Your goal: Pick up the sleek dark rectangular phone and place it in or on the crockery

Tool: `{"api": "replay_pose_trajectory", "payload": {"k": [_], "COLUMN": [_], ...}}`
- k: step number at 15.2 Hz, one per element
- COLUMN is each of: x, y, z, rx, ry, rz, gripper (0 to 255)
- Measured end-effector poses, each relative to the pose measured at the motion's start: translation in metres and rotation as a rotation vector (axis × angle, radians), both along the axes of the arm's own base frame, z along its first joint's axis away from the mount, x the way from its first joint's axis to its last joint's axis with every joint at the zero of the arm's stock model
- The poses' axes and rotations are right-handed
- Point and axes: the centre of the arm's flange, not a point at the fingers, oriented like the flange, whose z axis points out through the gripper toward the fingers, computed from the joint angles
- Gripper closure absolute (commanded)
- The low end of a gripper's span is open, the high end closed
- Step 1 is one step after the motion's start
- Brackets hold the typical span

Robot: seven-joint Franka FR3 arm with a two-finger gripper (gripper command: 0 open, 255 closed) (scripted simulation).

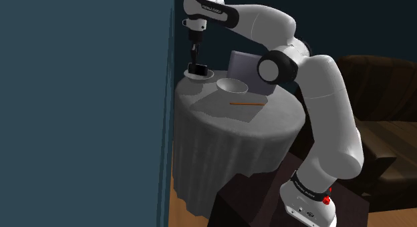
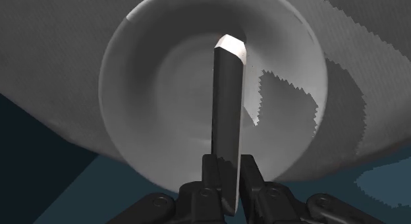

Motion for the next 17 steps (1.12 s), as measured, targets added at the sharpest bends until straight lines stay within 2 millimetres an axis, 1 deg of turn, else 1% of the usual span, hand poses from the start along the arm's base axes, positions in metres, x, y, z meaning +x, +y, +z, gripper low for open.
{"api": "replay_pose_trajectory", "payload": {"k": [2,4,5,6,7,9,15,16,17], "x": [0.0,-0.001,-0.002,-0.001,-0.001,0.002,-0.001,0.0,0.0], "y": [-0.001,0.0,-0.003,-0.003,-0.001,0.0,-0.001,-0.001,0.0], "z": [-0.009,-0.014,-0.018,-0.025,-0.027,-0.042,-0.042,-0.042,-0.047], "rx": [0.0,0.0,0.001,0.001,0.001,0.002,0.001,0.0,0.0], "ry": [-0.001,-0.011,-0.015,-0.014,-0.019,-0.012,-0.018,-0.017,-0.009], "rz": [0.0,0.0,0.0,0.001,0.0,0.002,0.001,0.0,0.0], "gripper": [255,255,255,255,255,255,255,0,0]}}
